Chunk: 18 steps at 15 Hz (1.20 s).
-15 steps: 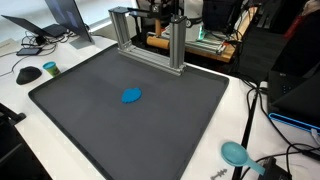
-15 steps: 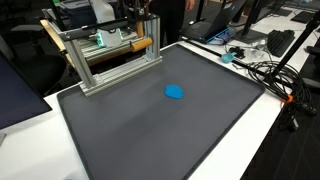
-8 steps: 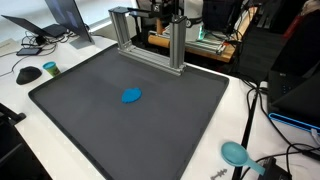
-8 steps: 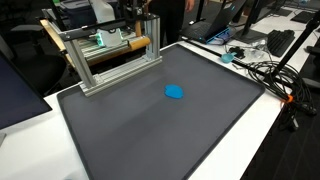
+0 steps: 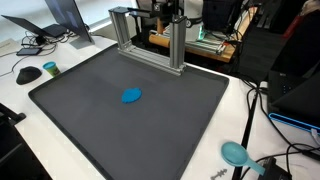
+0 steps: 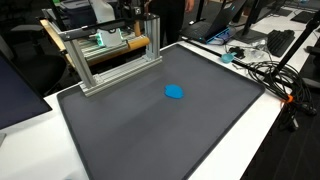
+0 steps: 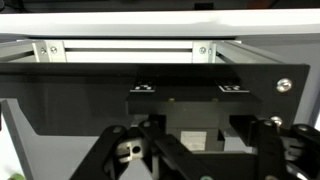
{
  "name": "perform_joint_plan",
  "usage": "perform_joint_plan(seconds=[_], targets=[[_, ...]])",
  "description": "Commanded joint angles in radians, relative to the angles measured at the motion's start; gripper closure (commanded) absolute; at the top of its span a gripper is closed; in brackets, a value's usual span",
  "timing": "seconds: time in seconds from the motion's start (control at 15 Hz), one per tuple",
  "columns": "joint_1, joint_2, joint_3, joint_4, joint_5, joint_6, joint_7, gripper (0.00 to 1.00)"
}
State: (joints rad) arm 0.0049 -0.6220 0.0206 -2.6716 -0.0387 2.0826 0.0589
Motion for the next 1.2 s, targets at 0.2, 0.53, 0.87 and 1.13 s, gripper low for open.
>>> perform_joint_plan(seconds=[0.2, 0.53, 0.87, 1.13], targets=[[-0.006, -0.069, 0.057, -0.027, -0.011, -0.042, 0.084, 0.00], [-0.022, -0.100, 0.075, -0.023, -0.043, -0.038, 0.126, 0.00], [-0.047, -0.132, 0.081, -0.014, -0.085, -0.037, 0.155, 0.00], [-0.057, -0.132, 0.070, 0.018, -0.115, -0.029, 0.126, 0.00]])
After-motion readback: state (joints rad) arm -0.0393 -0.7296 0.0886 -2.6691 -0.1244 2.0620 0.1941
